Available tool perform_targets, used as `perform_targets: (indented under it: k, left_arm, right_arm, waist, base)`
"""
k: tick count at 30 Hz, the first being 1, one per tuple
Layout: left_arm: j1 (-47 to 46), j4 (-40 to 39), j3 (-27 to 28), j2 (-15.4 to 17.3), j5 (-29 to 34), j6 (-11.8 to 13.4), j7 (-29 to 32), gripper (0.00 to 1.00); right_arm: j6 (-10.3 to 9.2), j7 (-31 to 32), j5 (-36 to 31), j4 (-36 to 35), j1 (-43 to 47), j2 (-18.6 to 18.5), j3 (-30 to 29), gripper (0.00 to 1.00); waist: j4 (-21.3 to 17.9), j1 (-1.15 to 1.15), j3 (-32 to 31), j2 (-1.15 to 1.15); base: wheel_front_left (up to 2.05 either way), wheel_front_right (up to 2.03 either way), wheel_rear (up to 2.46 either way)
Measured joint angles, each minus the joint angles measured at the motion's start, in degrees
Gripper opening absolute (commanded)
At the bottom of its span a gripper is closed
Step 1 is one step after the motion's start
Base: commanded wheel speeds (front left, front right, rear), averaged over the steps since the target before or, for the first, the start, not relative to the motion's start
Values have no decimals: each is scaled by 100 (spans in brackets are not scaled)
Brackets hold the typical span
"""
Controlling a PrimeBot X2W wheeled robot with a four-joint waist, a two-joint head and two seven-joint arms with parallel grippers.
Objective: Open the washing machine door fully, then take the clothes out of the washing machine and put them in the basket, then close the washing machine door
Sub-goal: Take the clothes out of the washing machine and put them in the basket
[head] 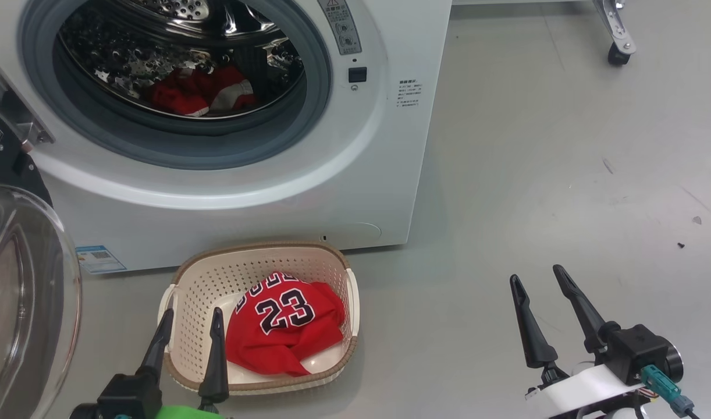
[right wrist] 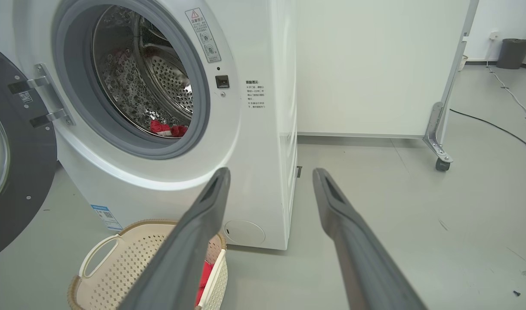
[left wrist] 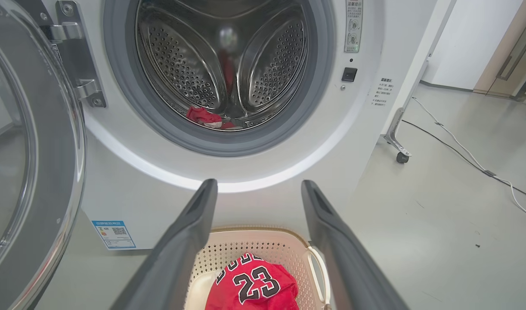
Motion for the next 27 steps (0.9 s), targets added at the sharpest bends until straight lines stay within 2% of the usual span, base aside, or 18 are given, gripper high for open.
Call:
perform_targets:
  k: [15, 27]
  left_arm:
    - [-789, -190, -81, 2, 142, 27, 212, 100]
    - [-2328, 302, 78, -11, 45, 60, 559, 100]
  right_arm:
    - [8, 0, -4, -344, -290, -8, -18, 100]
    - [15, 0, 55, -536, -738, -7, 12, 100]
  waist:
    - [-44, 0, 891, 0]
    - [-175, 0, 1836, 0]
  base:
    - [0, 0, 0]
    - [0, 0, 0]
